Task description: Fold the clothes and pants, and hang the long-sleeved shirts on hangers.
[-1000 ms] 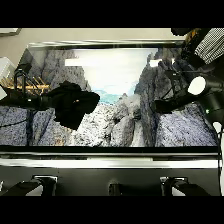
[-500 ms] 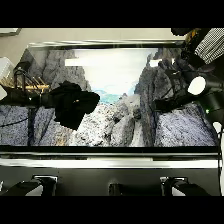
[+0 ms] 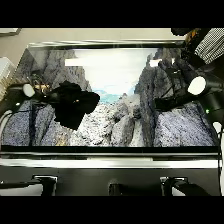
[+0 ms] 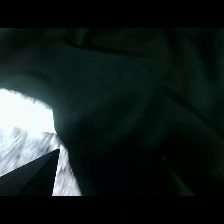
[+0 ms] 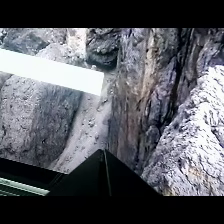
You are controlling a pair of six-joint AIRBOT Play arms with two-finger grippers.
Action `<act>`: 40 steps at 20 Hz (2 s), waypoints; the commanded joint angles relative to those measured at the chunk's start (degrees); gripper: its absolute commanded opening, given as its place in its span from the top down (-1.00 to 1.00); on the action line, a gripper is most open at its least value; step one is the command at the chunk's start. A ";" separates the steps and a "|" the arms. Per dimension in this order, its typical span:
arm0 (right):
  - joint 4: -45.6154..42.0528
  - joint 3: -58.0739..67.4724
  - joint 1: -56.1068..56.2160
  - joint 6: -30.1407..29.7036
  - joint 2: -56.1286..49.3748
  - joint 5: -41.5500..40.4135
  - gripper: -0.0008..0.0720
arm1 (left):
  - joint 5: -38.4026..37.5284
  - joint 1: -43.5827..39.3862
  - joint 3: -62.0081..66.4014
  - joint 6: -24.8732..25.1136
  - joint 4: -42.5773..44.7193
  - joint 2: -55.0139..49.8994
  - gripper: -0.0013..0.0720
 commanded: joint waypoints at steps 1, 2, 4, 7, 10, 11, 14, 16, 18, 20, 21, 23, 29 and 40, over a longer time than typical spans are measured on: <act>0.00 0.04 0.04 0.04 0.04 -0.09 0.88 | 2.32 0.31 2.84 -0.57 -4.13 -9.84 -0.77; 0.00 0.04 0.04 0.04 0.04 -0.07 0.88 | 1.20 0.09 3.96 -0.52 -6.49 -10.86 -0.12; 0.55 0.04 0.04 0.04 0.04 0.48 0.89 | -1.25 -0.63 6.49 2.51 -11.91 -11.76 0.92; 0.98 0.04 0.04 0.00 0.07 4.68 0.90 | -5.53 -4.79 11.30 5.29 -17.62 -11.58 0.92; 0.55 0.04 0.04 -2.08 1.09 9.94 0.90 | -8.26 -13.18 15.85 6.36 -24.37 -11.58 0.92; 0.00 0.04 0.04 -3.17 2.10 10.75 0.90 | -8.07 -16.76 16.92 6.34 -27.47 -11.61 0.92; -5.25 0.02 0.02 -4.79 6.73 11.52 0.90 | -7.67 -26.58 17.90 2.82 -31.47 -11.85 0.92; -8.50 -0.15 0.02 -4.94 10.05 11.39 0.90 | -7.72 -31.93 17.88 0.24 -31.06 -13.11 0.92; -9.29 -0.39 0.04 -5.11 12.35 11.47 0.90 | -7.74 -35.01 17.90 -1.51 -31.06 -14.58 0.92; -9.18 -0.44 0.04 -5.07 12.85 11.10 0.90 | -8.09 -35.93 17.90 -1.66 -31.06 -14.93 0.91; -8.87 -1.05 0.04 -5.03 12.85 9.66 0.88 | -8.63 -35.65 17.92 -1.66 -31.08 -14.60 0.68; -6.16 -3.15 0.04 -2.73 12.57 2.86 0.59 | -10.80 -34.12 17.92 -1.42 -31.06 -12.98 -0.26; 17.99 1.60 -11.45 3.80 3.65 -10.54 0.47 | -20.13 -25.00 17.90 3.58 -31.06 -3.74 -0.33; 35.65 -2.16 -16.48 -14.23 -27.76 -5.14 0.03 | -20.55 -18.21 17.90 3.52 -31.04 -1.05 -0.33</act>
